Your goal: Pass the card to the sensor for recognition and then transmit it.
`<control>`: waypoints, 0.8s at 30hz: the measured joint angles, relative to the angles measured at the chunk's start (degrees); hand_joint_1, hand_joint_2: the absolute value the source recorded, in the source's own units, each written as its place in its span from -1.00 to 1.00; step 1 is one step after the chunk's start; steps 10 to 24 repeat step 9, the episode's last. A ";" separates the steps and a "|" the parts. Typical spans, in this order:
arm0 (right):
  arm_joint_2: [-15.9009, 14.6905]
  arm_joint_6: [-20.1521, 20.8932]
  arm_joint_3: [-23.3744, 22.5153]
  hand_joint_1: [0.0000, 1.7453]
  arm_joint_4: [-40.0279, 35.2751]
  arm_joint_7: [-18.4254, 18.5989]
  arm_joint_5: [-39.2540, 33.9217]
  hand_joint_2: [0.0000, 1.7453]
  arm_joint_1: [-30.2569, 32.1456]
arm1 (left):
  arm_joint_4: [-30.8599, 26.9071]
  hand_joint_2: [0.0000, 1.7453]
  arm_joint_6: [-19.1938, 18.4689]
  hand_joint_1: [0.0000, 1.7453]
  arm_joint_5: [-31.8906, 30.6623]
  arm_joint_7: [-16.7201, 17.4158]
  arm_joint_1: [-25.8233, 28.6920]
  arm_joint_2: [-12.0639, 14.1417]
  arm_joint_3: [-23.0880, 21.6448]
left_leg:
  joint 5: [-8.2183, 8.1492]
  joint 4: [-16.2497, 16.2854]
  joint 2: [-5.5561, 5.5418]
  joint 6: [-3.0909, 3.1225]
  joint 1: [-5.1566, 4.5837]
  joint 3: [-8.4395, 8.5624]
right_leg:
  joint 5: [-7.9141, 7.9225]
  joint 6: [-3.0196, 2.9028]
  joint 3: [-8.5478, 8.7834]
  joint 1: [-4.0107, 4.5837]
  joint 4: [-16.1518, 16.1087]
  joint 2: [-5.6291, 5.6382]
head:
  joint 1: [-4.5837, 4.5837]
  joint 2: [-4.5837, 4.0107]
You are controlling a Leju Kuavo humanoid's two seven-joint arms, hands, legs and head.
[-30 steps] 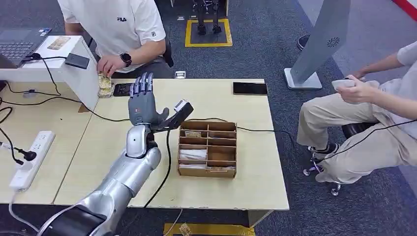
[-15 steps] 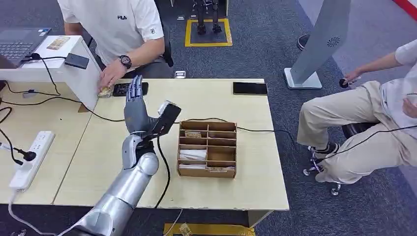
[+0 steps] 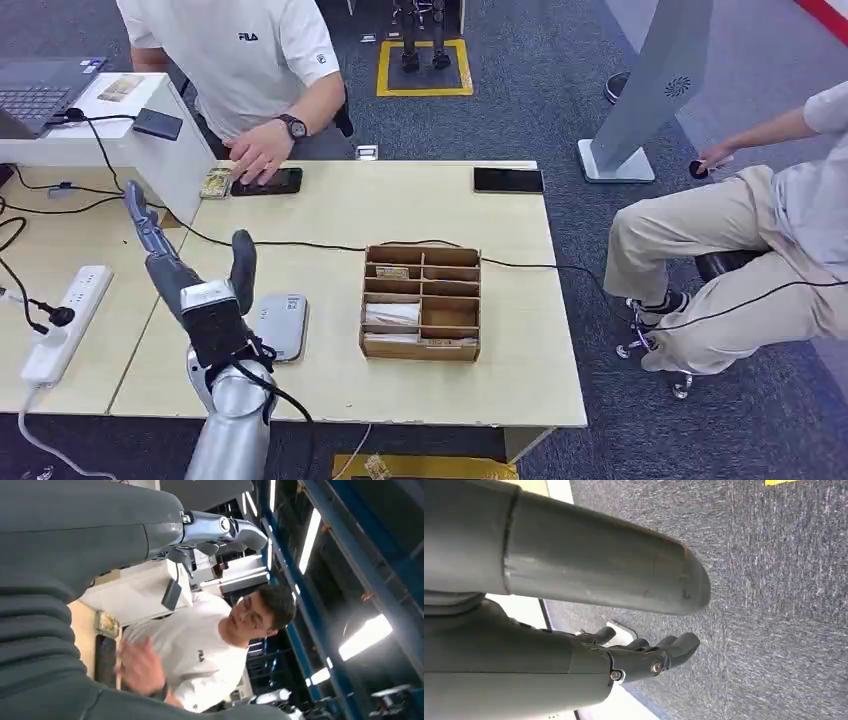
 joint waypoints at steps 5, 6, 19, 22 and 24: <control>0.94 0.44 -1.66 -1.00 -2.23 0.00 0.00 -1.00 0.43 | -5.86 -1.00 0.00 -1.00 2.62 -1.02 3.74 0.13 1.33 | 0.01 0.00 -0.07 0.00 0.01 -0.01 | -0.01 0.00 0.00 0.00 0.01 -0.05 | 0.02 0.00; 1.22 0.53 -1.95 -1.00 -2.65 0.00 0.07 -1.00 0.46 | -6.64 -1.00 0.00 -1.00 2.09 -1.14 4.70 0.15 1.33 | 0.00 0.00 -0.06 0.00 0.01 0.00 | -0.01 0.00 0.00 0.00 0.01 -0.04 | 0.00 0.00; 1.88 1.36 -2.73 -1.00 -4.22 0.02 0.72 -1.00 0.77 | -9.16 -1.00 -0.02 -1.00 1.24 -1.97 7.28 0.33 1.46 | -0.01 0.00 -0.05 0.01 0.00 -0.02 | -0.01 0.01 -0.01 -0.02 0.00 -0.01 | 0.04 0.00; 1.88 1.36 -2.73 -1.00 -4.22 0.02 0.72 -1.00 0.77 | -9.16 -1.00 -0.02 -1.00 1.24 -1.97 7.28 0.33 1.46 | -0.01 0.00 -0.05 0.01 0.00 -0.02 | -0.01 0.01 -0.01 -0.02 0.00 -0.01 | 0.04 0.00; 1.88 1.36 -2.73 -1.00 -4.22 0.02 0.72 -1.00 0.77 | -9.16 -1.00 -0.02 -1.00 1.24 -1.97 7.28 0.33 1.46 | -0.01 0.00 -0.05 0.01 0.00 -0.02 | -0.01 0.01 -0.01 -0.02 0.00 -0.01 | 0.04 0.00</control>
